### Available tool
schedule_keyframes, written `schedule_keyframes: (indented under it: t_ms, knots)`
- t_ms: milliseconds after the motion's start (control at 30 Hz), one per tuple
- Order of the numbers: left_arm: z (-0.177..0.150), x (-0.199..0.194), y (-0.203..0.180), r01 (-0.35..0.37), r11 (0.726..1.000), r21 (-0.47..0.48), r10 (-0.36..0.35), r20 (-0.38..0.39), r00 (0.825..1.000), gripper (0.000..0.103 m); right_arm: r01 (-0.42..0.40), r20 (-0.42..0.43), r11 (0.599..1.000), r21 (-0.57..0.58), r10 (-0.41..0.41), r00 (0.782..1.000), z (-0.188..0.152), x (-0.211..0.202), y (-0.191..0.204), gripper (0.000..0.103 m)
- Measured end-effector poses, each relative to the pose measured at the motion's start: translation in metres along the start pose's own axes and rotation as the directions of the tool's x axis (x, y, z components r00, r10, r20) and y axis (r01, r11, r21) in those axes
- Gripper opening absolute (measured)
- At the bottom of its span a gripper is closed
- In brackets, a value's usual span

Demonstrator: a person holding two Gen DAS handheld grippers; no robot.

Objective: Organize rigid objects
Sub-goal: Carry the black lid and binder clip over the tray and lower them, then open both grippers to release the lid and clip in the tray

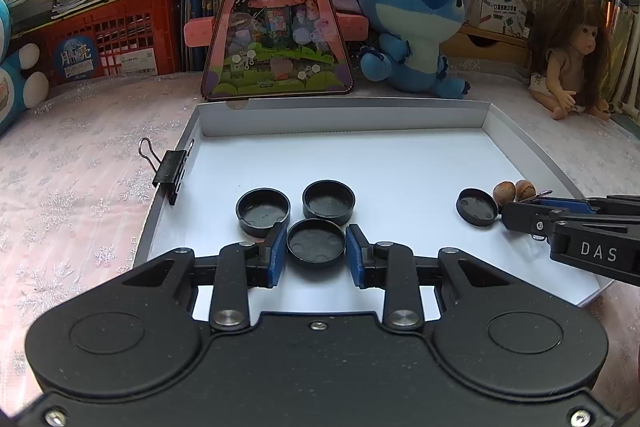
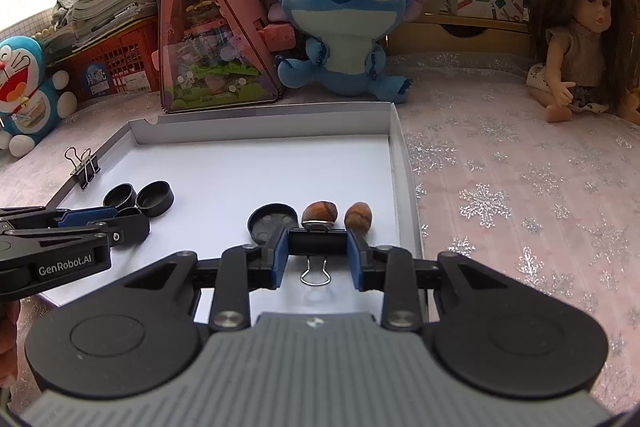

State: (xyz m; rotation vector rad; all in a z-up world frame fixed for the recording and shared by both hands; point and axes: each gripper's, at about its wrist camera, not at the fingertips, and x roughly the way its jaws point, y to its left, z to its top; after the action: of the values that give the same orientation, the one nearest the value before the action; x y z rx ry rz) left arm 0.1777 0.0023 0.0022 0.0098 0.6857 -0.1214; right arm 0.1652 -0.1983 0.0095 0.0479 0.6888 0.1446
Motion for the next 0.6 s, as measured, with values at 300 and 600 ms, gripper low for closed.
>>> schedule_keyframes:
  t_ms: [300,600]
  knots:
    - [-0.002,-0.004,-0.002,-0.003,1.0,0.004,0.003,0.007,1.0,0.035,0.01,0.026,0.999,-0.047,-0.009,1.0,-0.005,-0.004,0.008,0.041]
    - [-0.005,-0.018,-0.004,0.005,1.0,0.006,-0.005,0.023,1.0,0.05,0.02,0.073,0.994,-0.107,-0.012,0.997,-0.009,-0.019,0.018,0.063]
